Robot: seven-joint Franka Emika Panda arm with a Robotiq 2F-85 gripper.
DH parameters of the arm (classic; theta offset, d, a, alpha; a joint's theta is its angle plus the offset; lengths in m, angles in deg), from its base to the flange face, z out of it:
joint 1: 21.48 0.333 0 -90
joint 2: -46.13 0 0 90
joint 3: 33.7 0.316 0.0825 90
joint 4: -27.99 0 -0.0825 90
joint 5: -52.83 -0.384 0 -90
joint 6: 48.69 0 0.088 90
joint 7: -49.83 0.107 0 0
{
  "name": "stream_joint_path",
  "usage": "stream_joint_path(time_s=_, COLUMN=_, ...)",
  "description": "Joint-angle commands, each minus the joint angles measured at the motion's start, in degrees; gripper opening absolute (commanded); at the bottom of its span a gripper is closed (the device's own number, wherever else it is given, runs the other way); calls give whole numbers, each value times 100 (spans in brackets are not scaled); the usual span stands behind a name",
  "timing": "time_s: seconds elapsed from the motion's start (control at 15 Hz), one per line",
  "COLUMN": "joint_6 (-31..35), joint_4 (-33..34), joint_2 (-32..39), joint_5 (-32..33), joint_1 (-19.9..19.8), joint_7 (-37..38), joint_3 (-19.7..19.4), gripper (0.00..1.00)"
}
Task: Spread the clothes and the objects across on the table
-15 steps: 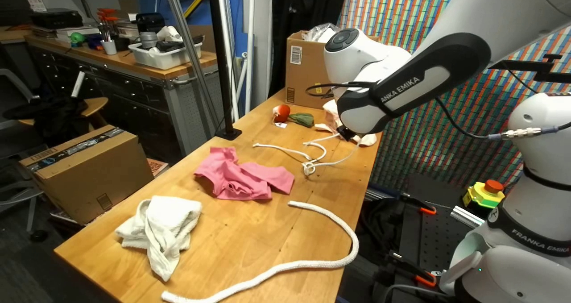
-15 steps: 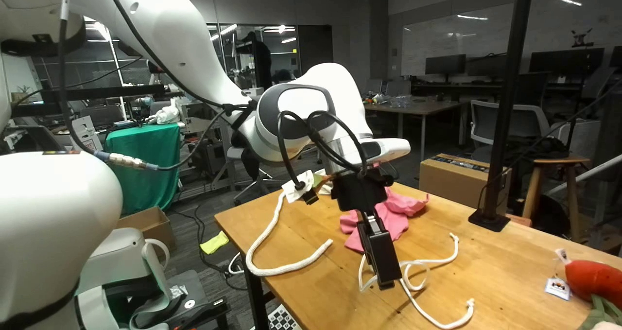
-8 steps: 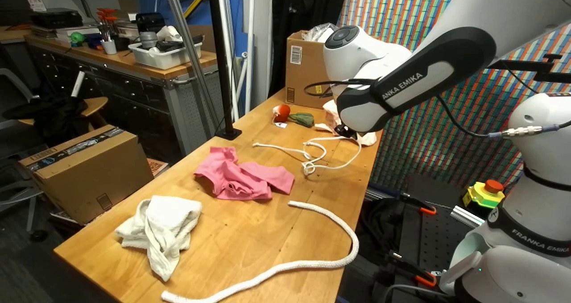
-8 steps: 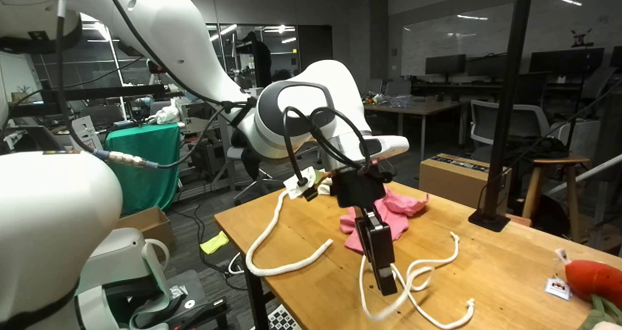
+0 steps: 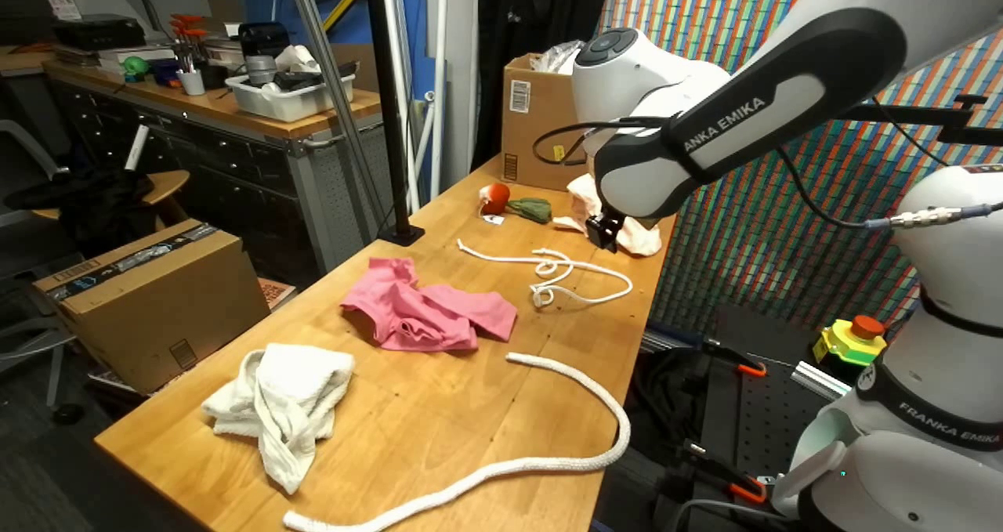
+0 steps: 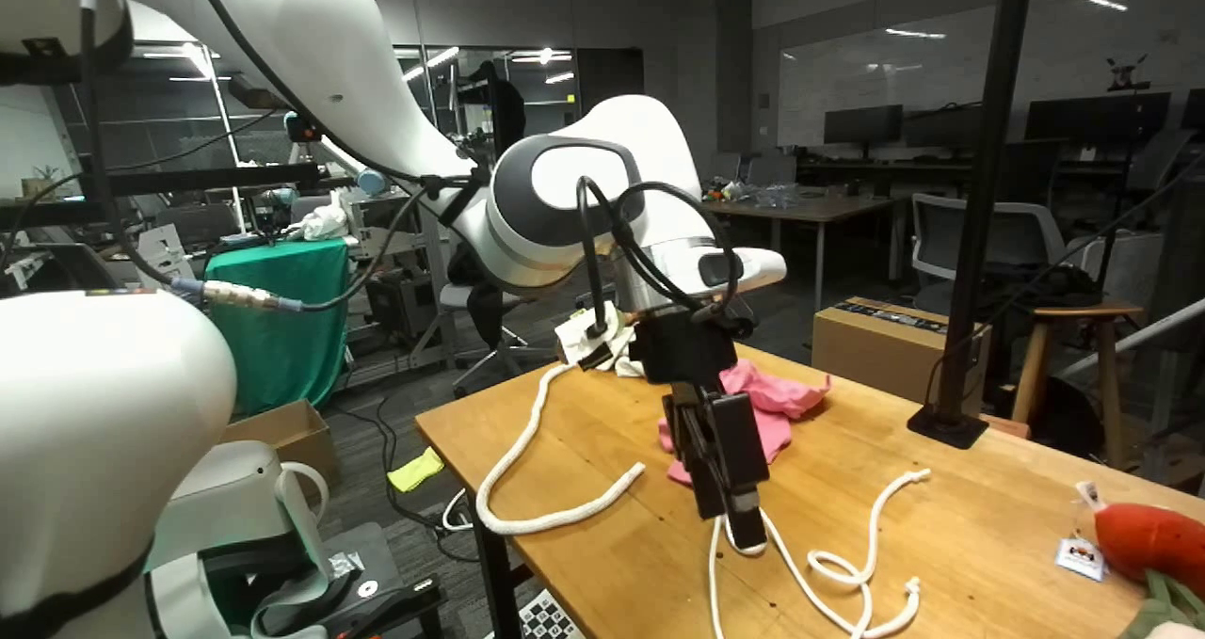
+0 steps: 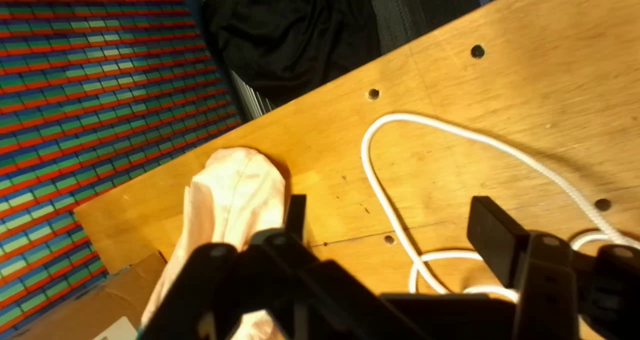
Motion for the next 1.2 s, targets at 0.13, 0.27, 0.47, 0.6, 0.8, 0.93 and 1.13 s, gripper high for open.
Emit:
stream_joint_path(time_s=0.13, joint_6=-931, joint_4=225, joint_2=-186, joint_5=-58, joint_1=1779, joint_7=-1321, joint_3=-1310, gripper=100)
stream_joint_path(time_s=0.27, joint_6=-1361, joint_4=387, joint_2=-155, joint_5=-109, joint_1=2262, joint_7=-1826, joint_3=-1644, gripper=100)
stream_joint_path(time_s=0.47, joint_6=-2055, joint_4=648, joint_2=-91, joint_5=-223, joint_1=2939, joint_7=-2642, joint_3=-2182, gripper=100)
stream_joint_path(time_s=0.6, joint_6=-2466, joint_4=765, joint_2=44, joint_5=-409, joint_1=3390, joint_7=-3238, joint_3=-2632, gripper=100)
stream_joint_path(time_s=0.8, joint_6=-2619, joint_4=701, joint_2=546, joint_5=-899, joint_1=3927, joint_7=-3775, joint_3=-3278, gripper=100)
stream_joint_path(time_s=0.93, joint_6=-2372, joint_4=478, joint_2=946, joint_5=-1416, joint_1=4233, joint_7=-3936, joint_3=-3732, gripper=100)
stream_joint_path(time_s=1.13, joint_6=-2284, joint_4=201, joint_2=1668, joint_5=-2415, joint_1=4058, joint_7=-4318, joint_3=-3900, gripper=100)
